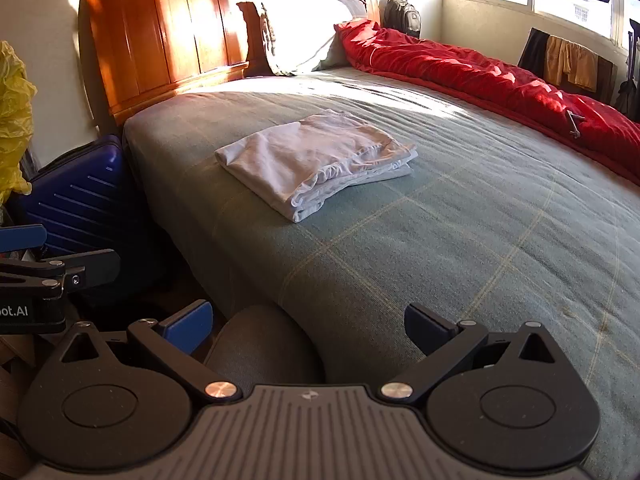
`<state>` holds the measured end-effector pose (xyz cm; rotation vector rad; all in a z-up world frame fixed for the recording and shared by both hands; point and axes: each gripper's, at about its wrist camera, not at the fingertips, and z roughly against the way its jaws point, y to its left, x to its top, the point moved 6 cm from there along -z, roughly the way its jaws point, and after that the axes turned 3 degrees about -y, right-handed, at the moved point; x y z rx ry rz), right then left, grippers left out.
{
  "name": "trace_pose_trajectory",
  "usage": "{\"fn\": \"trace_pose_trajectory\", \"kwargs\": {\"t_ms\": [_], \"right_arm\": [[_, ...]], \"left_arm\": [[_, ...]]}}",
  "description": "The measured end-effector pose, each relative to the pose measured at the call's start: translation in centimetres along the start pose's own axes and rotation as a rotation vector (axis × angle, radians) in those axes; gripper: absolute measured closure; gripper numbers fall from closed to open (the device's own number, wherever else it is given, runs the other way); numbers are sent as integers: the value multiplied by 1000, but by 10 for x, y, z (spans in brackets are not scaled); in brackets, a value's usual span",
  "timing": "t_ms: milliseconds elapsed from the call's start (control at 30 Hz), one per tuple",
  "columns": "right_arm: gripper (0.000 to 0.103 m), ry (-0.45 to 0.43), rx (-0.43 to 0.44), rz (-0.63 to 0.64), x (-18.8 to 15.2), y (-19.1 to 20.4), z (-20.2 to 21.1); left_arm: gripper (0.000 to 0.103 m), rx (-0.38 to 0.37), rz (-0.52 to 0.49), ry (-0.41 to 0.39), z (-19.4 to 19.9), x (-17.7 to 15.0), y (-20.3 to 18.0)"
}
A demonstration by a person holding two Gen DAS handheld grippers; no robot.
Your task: Fold clothes
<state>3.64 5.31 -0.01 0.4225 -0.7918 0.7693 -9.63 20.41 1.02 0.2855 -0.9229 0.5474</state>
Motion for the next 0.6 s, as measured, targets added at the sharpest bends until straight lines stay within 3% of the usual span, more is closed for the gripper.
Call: {"fn": "trace_pose_trajectory", "kwargs": {"t_ms": [600], "right_arm": [[0, 12, 3, -7, 0, -1, -2]], "left_arm": [[1, -3, 4, 8, -1, -2, 0]]}}
